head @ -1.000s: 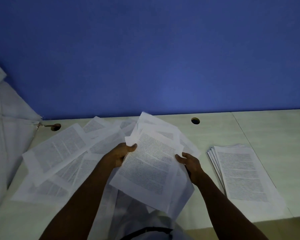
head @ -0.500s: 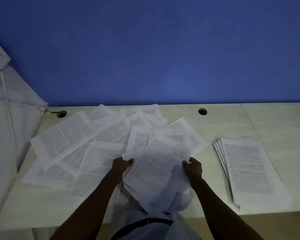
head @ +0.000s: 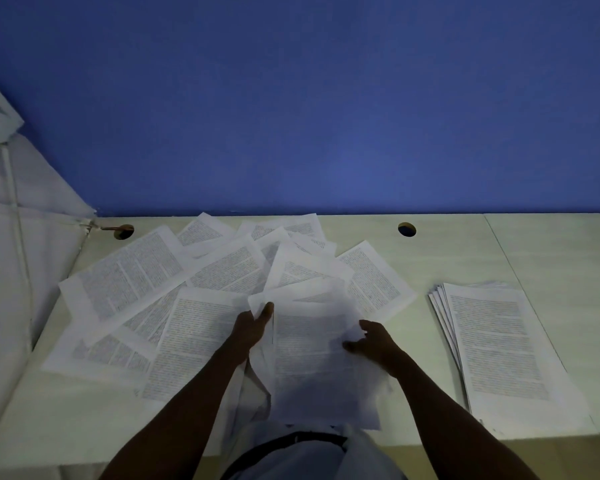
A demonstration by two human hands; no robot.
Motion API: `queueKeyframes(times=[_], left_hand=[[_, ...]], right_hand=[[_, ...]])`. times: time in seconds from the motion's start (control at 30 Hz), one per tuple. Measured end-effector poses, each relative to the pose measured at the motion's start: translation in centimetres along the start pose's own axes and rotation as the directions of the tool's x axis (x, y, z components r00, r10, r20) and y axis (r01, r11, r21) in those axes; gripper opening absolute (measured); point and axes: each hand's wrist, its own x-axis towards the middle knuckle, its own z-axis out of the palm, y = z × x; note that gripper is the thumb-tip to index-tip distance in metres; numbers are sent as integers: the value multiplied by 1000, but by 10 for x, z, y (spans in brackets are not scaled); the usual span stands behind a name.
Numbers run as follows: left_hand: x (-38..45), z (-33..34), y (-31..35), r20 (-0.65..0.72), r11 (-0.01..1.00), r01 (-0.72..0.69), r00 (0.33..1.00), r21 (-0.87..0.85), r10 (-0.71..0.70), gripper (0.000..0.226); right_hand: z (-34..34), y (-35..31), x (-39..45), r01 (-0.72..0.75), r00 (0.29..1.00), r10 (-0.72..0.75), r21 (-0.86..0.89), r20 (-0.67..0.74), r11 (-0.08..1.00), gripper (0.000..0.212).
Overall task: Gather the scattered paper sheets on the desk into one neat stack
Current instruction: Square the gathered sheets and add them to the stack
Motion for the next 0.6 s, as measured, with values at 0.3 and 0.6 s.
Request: queueKeyframes(times=[0.3,0.6], left_hand=[[0,-5,-5,131,994,83,989,-71,-74,28],[-9,-8,-3,70,973,165,985,-163,-155,27]], right_hand=[[-1,-1,6,-68,912,246,473,-327,878,27],[-8,-9,1,-169,895,323,437,-307,883,44]])
